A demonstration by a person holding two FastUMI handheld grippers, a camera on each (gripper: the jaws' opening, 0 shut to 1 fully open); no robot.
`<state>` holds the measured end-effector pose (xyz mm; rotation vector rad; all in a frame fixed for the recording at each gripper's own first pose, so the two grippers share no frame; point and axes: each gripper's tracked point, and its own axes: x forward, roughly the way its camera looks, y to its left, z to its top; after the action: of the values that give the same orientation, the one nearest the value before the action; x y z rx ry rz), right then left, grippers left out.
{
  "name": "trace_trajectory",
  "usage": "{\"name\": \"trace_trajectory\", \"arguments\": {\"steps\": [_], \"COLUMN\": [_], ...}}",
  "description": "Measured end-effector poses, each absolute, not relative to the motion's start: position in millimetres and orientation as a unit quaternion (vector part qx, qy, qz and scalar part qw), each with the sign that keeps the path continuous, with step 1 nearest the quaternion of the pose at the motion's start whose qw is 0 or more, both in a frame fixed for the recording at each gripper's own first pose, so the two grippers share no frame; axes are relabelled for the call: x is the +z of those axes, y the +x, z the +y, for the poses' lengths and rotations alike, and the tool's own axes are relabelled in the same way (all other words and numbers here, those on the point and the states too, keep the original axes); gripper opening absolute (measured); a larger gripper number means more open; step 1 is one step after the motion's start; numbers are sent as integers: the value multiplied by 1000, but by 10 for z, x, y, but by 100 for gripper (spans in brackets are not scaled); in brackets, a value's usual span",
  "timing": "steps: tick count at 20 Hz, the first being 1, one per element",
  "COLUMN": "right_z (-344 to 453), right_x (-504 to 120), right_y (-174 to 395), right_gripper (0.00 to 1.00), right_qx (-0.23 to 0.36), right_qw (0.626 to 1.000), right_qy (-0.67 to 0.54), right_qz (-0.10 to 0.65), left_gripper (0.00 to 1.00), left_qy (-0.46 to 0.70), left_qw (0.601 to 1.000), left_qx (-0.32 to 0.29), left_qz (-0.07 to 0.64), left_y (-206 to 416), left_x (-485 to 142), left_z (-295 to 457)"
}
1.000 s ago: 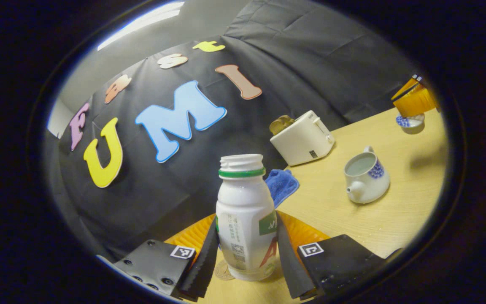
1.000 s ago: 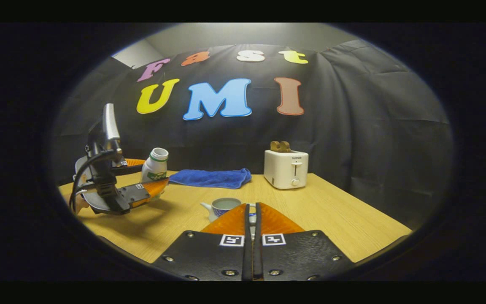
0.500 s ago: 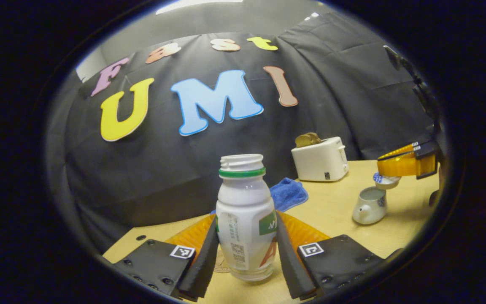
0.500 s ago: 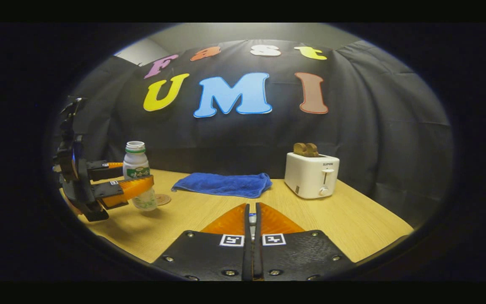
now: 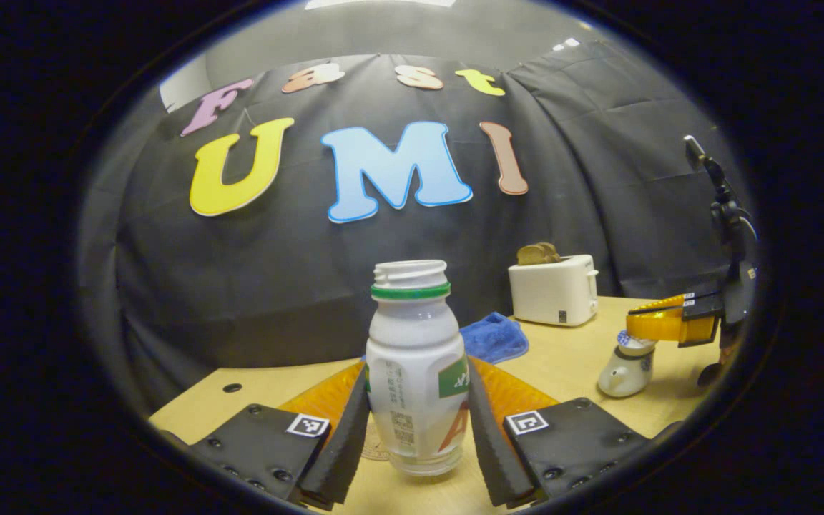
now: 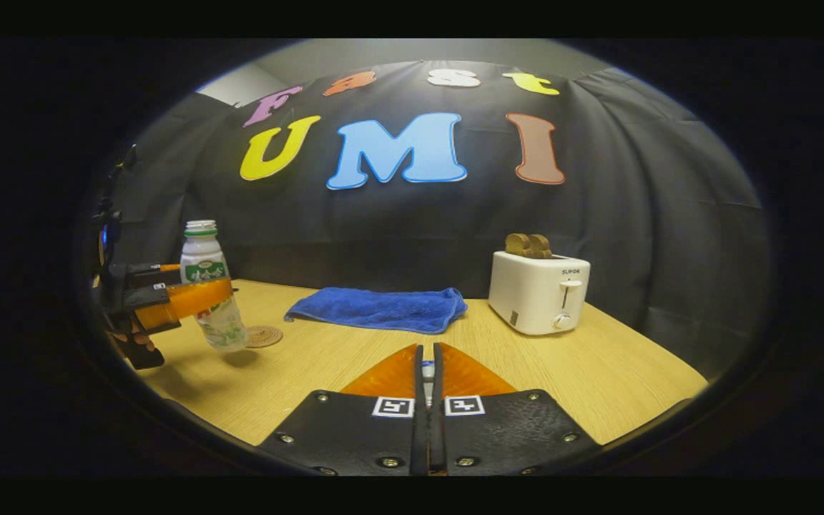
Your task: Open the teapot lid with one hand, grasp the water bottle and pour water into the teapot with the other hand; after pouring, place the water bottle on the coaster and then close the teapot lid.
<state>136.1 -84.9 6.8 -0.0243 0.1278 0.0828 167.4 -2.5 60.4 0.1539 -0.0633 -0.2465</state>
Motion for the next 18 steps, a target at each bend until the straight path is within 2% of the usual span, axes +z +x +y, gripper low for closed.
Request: {"name": "trace_trajectory", "arguments": {"steps": [1,6,7,8,12,13,14,15,16,17,18], "right_z": [-845,-850,-848,-850,-878,-867,-847,-850,-794,-746,-734], "right_x": [25,-47,-83,-103,-95,-51,7,83,167,252,324], "right_y": [1371,1391,1399,1398,1372,1334,1288,1242,1195,1140,1108], "right_gripper": [1,1,1,1,9,13,33,25,52,59,78], "right_qx": [43,44,44,44,38,40,42,40,48,52,51], "right_qw": [997,996,996,996,996,997,997,998,998,999,999], "right_qy": [-9,-10,-7,-7,-19,-18,-12,-2,6,7,1], "right_qz": [69,75,79,82,74,67,57,42,25,7,-9], "left_gripper": [75,75,77,75,75,75,72,75,75,75,75], "left_qy": [68,59,56,56,59,52,44,35,24,17,16], "left_qw": [989,989,988,988,988,988,988,989,989,989,989], "left_qx": [-126,-136,-140,-142,-141,-144,-145,-146,-146,-147,-144], "left_qz": [-36,-27,-24,-21,-16,-13,-10,-5,-2,5,10], "left_y": [1666,1691,1692,1691,1729,1745,1764,1783,1801,1833,1862], "left_x": [626,567,553,542,481,444,411,375,335,285,247], "left_z": [-34,-60,-78,-87,-85,-90,-79,-72,-62,-59,-47]}}
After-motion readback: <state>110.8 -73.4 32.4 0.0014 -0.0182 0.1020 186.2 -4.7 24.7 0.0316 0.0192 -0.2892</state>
